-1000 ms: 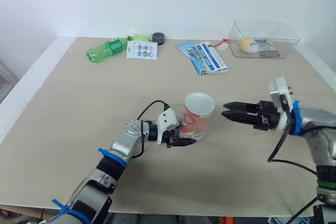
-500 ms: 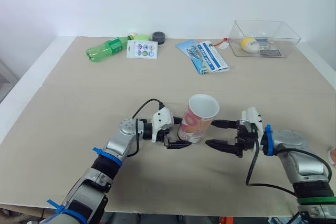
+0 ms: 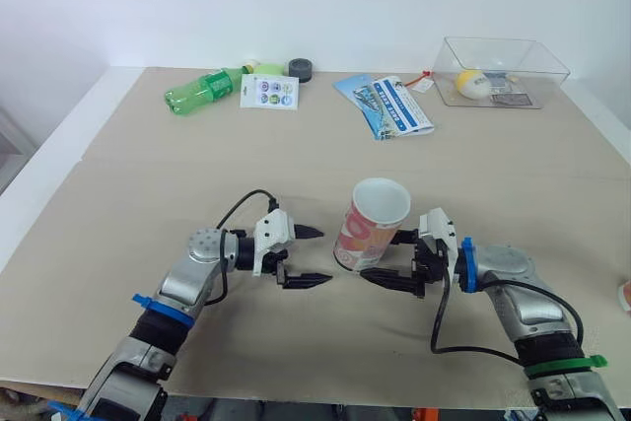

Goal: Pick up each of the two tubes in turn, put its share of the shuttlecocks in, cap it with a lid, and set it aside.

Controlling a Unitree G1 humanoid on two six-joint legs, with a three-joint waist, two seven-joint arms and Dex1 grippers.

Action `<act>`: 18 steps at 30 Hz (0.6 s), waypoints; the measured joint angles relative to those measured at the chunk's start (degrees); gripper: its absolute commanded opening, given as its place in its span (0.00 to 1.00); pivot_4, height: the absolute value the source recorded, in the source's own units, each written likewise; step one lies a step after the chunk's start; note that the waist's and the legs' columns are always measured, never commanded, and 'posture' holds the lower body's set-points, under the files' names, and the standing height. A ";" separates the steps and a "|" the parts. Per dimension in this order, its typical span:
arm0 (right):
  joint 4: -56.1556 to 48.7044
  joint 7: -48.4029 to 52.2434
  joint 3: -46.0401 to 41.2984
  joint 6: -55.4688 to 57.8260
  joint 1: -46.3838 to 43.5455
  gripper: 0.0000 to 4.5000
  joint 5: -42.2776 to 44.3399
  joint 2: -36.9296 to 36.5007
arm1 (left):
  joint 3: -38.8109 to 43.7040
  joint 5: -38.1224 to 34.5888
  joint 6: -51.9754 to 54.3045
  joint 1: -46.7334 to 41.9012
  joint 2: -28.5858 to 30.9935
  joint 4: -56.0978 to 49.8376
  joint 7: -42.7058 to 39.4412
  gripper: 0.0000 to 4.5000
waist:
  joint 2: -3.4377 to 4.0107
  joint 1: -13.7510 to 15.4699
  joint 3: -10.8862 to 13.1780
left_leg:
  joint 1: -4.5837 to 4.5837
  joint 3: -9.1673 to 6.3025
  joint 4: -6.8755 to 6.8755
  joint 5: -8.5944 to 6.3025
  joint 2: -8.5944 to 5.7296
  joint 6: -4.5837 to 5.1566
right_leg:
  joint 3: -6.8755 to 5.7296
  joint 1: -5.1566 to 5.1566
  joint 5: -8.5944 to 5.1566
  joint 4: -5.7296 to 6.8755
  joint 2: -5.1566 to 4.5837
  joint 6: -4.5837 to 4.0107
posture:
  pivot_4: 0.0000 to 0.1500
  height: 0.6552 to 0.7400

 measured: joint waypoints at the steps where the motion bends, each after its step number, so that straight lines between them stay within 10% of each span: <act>1: 0.44 0.00 0.06 -0.48 -0.52 0.99 -0.15 0.37 | 0.27 -0.55 0.83 1.03 0.69 -1.93 0.06 1.00 | 0.00 -0.05 0.00 | 0.01 0.01 0.01 0.00 0.01 0.00 | 0.00 0.00 0.01 0.00 0.00 -0.01 | 1.00 1.00; 18: 6.05 -0.14 4.58 -5.42 -4.93 0.99 -3.72 6.46 | 2.06 -4.35 6.51 6.47 2.77 -9.74 2.98 1.00 | 0.00 -0.02 0.01 | 0.05 0.00 0.08 0.02 0.07 0.00 | -0.01 0.03 0.09 0.05 0.05 -0.06 | 1.00 1.00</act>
